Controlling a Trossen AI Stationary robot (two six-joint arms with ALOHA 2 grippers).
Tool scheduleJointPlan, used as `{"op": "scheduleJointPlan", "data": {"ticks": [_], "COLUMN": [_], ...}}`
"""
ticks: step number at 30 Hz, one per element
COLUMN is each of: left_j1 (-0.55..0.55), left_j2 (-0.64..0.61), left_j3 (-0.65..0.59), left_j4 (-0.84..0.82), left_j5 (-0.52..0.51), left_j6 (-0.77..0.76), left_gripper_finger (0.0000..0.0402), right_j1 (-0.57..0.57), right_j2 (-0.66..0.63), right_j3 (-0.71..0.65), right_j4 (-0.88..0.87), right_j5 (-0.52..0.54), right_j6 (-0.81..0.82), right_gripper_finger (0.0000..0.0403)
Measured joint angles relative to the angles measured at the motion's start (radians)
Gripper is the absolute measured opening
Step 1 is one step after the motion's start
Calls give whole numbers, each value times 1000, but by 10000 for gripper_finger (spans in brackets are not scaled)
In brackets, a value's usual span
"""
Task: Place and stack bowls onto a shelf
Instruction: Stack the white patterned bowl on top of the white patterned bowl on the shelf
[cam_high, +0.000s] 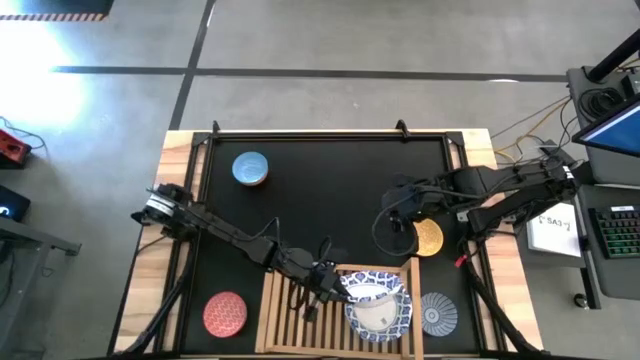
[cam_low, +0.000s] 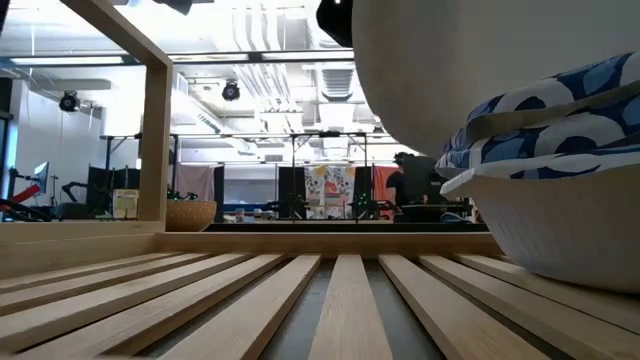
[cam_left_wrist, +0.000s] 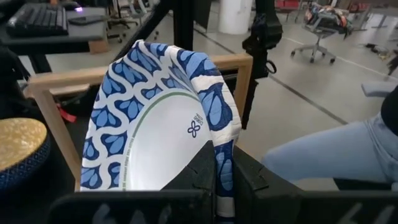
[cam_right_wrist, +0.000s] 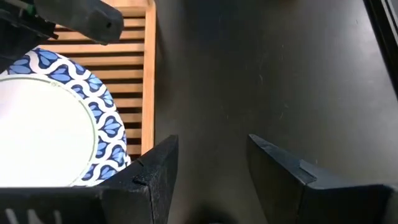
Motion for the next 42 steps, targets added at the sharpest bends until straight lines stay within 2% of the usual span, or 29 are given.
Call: {"op": "scheduleJointPlan", "data": {"ticks": [7,13,17,24,27,42], "left_j1": [0,0,0,-1,-2,-11], "left_j2": [34,71,91,151,170,167], "left_j3": [1,58,136,340,392,392], "left_j4": [13,-26,-178,-506,-572,-625], "left_j5": [-3,-5,-6,-5,0,22], "left_j6": [0,4,46,79,79,43], "left_gripper_finger": [5,20,37,75,84,89], "right_j1": [0,0,0,0,0,0], "right_j2": [0,0,0,0,0,0], "right_j3": [0,0,0,0,0,0], "right_j4": [-1,0,1,0,-3,-18], "right_j5": [0,2,2,2,2,2], "right_j6": [6,0,-6,-19,-21,-1], "right_gripper_finger": [178,178,178,178,177,176]}}
